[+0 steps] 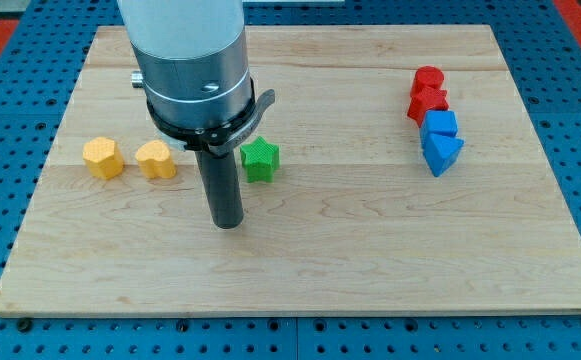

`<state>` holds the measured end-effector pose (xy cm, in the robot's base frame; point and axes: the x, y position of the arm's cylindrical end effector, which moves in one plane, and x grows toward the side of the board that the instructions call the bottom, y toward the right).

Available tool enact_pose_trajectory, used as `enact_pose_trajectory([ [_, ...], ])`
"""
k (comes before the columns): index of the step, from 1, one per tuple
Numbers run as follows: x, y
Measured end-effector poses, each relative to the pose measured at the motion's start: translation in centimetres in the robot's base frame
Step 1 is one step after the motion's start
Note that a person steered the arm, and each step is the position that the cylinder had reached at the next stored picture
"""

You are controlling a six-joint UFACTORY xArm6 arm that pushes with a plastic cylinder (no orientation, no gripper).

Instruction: Move your arm towards the yellow heart

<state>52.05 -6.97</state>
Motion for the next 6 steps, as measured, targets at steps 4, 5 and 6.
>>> enact_pose_trajectory([
  [4,-4.3,-3.3],
  [5,-4.7,-7.8],
  [6,-5.7,-7.4],
])
